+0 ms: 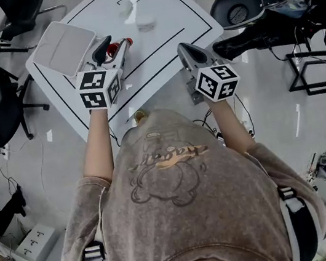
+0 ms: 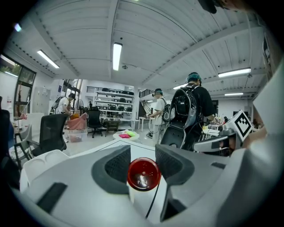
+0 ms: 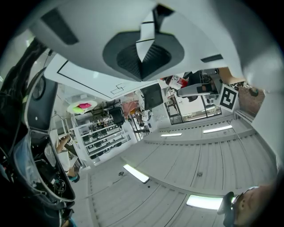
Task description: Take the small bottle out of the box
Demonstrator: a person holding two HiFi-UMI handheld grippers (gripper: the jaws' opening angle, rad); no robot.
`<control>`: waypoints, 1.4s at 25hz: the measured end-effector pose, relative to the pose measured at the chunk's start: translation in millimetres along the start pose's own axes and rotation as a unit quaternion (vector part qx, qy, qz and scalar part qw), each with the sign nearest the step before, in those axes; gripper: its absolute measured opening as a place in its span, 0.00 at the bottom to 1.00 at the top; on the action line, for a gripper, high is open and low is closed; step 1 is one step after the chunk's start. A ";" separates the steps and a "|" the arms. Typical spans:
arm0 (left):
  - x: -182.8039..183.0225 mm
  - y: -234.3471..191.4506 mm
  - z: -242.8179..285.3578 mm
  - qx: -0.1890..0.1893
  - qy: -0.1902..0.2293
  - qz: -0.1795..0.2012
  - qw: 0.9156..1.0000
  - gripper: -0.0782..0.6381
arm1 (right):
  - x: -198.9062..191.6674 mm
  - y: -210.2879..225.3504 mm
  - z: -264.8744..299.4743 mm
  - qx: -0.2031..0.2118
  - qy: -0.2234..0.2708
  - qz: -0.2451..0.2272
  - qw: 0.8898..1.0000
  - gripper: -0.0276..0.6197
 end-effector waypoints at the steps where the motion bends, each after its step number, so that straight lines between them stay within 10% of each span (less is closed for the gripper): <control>1: -2.2 1.1 2.6 -0.001 -0.003 0.000 1.000 0.36 | -0.1 -0.2 0.6 0.000 0.000 0.001 1.000 0.04; 35: -6.8 15.7 15.3 -0.005 -0.020 0.035 0.999 0.35 | 3.5 1.9 -8.0 -0.005 0.015 -0.005 1.000 0.04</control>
Point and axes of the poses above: the fingertips, and each gripper's own axes: z forward along the fingers, y to its right, x out of its top, the point moved 2 cm from there along -z, backward along the fingers, and after that the axes turned 15 degrees about -y, right-handed, at the moved point
